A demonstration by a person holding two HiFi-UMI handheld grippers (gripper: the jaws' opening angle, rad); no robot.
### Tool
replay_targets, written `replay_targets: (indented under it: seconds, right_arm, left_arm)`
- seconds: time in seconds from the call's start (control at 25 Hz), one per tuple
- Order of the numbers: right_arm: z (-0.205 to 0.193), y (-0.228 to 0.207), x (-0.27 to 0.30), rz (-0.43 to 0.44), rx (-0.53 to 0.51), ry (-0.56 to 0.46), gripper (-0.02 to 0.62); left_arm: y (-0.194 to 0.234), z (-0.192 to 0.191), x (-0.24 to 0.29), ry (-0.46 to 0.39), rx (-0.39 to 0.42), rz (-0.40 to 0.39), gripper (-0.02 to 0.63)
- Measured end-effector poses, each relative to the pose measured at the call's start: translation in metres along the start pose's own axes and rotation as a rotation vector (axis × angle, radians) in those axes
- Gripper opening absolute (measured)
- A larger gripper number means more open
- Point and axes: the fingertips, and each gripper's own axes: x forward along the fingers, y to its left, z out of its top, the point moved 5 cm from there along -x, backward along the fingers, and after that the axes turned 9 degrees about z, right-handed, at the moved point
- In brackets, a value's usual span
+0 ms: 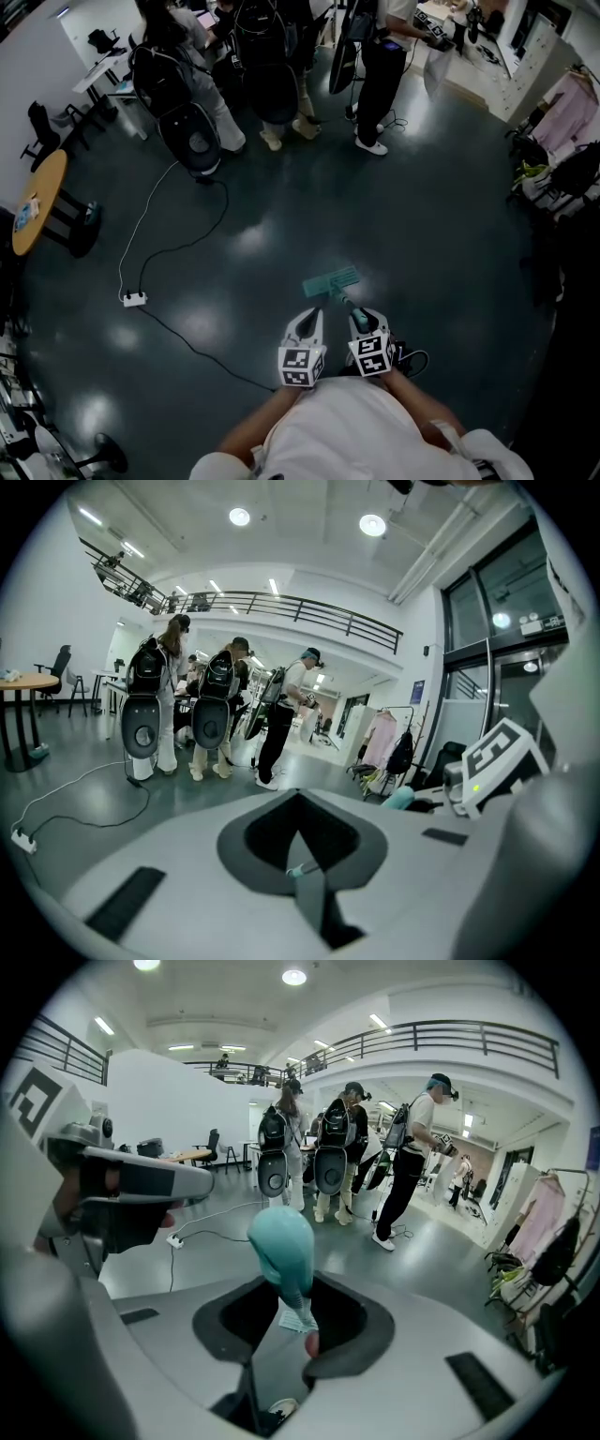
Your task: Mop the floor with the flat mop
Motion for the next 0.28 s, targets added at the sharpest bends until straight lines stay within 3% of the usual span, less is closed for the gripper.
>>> replay_targets:
  seconds: [0.28]
  right_arm:
    - [-0.0022,0.0041,0.001,0.004,-0.004,0.002,0.112]
  left_arm:
    - [-0.0011,-0.0025,-0.0018,0.0,0.001,-0.009,0.006]
